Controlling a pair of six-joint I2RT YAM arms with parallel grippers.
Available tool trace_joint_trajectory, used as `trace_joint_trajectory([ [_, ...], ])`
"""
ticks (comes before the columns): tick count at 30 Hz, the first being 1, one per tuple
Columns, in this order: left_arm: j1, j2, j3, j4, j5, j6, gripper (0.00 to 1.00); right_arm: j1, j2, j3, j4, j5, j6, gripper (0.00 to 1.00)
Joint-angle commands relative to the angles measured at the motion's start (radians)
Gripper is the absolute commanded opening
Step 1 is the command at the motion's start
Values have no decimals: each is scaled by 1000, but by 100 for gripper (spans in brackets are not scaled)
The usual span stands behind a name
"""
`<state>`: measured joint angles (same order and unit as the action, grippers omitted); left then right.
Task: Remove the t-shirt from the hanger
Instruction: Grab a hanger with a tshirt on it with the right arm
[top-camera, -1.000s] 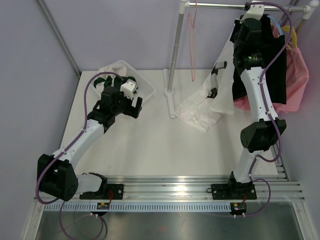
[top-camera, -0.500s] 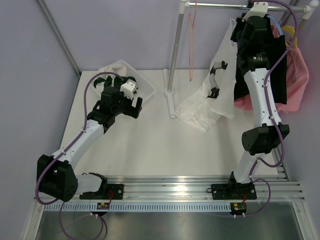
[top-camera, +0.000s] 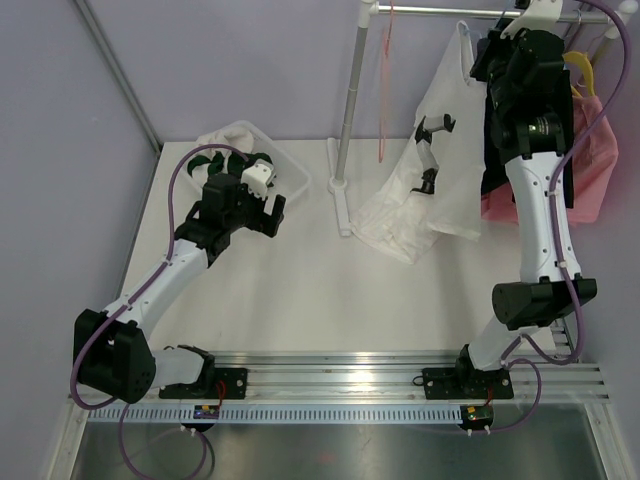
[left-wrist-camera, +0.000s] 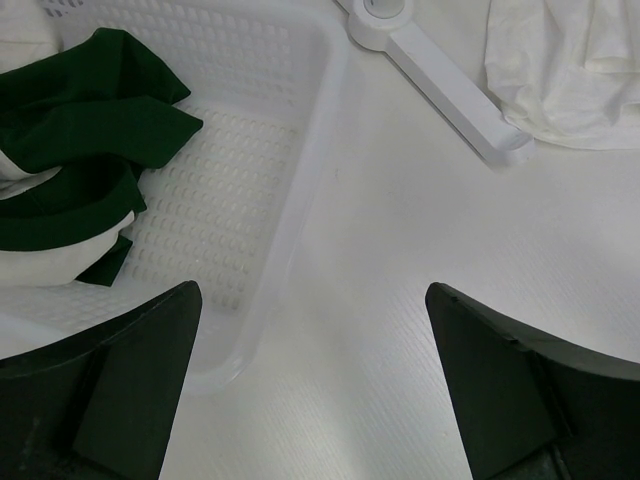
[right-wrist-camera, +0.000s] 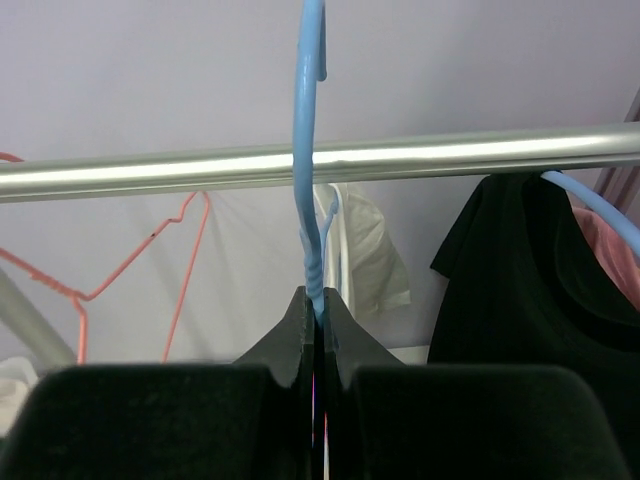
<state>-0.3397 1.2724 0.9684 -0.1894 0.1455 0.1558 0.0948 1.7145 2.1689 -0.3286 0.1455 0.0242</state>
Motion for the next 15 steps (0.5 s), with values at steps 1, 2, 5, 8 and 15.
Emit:
trace_joint_trajectory([
  [1, -5, -28, 27, 38, -4, 14, 99, -4, -90, -17, 37, -61, 31, 0],
  [2, -5, -28, 27, 38, -3, 13, 99, -4, -102, -21, 30, -61, 36, 0],
  [5, -5, -28, 27, 36, -1, 13, 99, -4, -118, -26, -10, -86, 51, 0],
  [8, -7, -34, 27, 31, 5, 13, 99, -3, -138, -27, -61, -135, 48, 0],
  [15, -16, -70, 23, 19, 20, 10, 99, -3, -177, -32, -220, -170, 8, 0],
])
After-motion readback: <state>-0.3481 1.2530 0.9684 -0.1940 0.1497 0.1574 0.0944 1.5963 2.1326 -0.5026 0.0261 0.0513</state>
